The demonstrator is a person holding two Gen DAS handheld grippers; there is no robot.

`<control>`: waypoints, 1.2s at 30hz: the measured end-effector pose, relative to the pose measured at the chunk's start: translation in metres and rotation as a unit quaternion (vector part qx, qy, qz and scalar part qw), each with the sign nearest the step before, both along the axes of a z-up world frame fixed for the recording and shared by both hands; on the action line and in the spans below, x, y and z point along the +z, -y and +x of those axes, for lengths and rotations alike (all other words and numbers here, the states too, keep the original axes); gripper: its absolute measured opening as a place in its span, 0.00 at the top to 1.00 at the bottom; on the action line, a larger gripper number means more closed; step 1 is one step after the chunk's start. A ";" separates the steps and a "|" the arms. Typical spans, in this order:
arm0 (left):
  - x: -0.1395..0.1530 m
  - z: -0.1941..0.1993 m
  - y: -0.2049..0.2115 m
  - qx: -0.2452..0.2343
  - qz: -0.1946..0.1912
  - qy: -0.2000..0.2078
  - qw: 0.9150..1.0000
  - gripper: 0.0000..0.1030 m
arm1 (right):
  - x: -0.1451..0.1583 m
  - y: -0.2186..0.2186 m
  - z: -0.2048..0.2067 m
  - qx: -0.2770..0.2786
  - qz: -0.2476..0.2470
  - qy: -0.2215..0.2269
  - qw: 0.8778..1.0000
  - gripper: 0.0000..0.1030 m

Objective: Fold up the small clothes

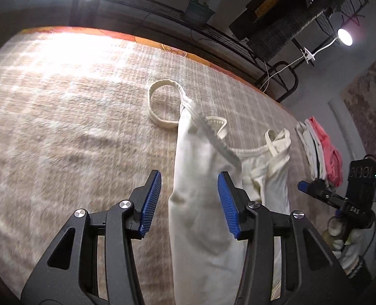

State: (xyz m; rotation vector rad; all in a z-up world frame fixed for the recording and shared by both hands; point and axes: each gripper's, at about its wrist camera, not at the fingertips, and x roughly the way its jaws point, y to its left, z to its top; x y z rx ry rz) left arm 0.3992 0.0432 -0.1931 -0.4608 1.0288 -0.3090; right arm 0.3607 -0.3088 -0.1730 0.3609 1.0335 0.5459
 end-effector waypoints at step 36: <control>0.048 -0.023 -0.003 0.015 -0.012 0.063 0.998 1.00 | 0.021 -0.011 0.039 0.026 0.032 0.050 0.998 1.00</control>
